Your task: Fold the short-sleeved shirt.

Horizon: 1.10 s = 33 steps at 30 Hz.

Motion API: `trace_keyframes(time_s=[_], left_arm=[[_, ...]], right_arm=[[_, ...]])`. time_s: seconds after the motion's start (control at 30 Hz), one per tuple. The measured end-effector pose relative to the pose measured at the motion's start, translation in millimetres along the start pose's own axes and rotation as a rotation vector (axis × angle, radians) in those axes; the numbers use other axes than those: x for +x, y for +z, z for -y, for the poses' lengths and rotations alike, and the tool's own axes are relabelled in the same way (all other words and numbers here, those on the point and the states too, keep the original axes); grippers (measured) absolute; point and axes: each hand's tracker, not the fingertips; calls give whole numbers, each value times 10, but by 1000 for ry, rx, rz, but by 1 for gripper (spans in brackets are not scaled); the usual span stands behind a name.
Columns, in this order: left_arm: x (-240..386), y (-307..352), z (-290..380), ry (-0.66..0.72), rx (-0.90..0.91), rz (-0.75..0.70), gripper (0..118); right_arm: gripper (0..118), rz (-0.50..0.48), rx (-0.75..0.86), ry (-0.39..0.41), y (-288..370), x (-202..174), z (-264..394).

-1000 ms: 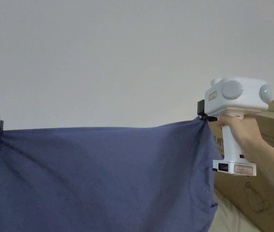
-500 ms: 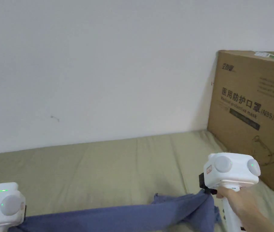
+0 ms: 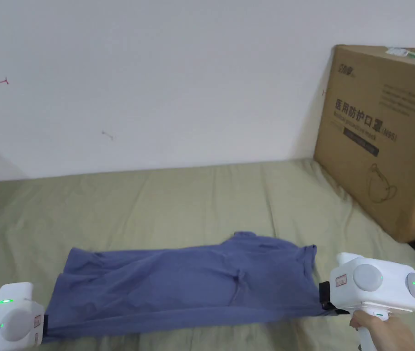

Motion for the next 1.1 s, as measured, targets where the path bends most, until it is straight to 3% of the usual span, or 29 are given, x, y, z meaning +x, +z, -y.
trace_keyframes(time_s=[0.37, 0.67, 0.7, 0.73, 0.77, 0.8, 0.83, 0.9, 1.1], left_arm=[[-255, 836, 1415, -7, -16, 33, 1], [-305, 921, 1872, 3, -20, 63, 3], [-291, 908, 1882, -1, -29, 65, 12], [-294, 890, 1882, -7, -42, 75, 28], [-299, 889, 1884, -9, -44, 82, 53], [-307, 896, 1890, -7, -39, 76, 53], [-308, 899, 1884, -1, -39, 83, 62], [-359, 917, 1880, 31, -48, 105, 107], [-437, 1190, 1868, 86, -9, 166, 105]], right_arm=[[2, 22, -55, -37, 529, 504, 1375], [2, 45, -56, 1, 621, 633, 1648], [5, 47, -57, 10, 612, 620, 1663], [16, 54, -52, 15, 596, 600, 1682], [35, 59, -49, 11, 661, 556, 1755], [35, 66, -49, 4, 659, 544, 1765], [43, 83, -44, -2, 659, 543, 1788], [73, 76, -41, -8, 644, 596, 1789], [73, 35, 16, -2, 816, 622, 1840]])
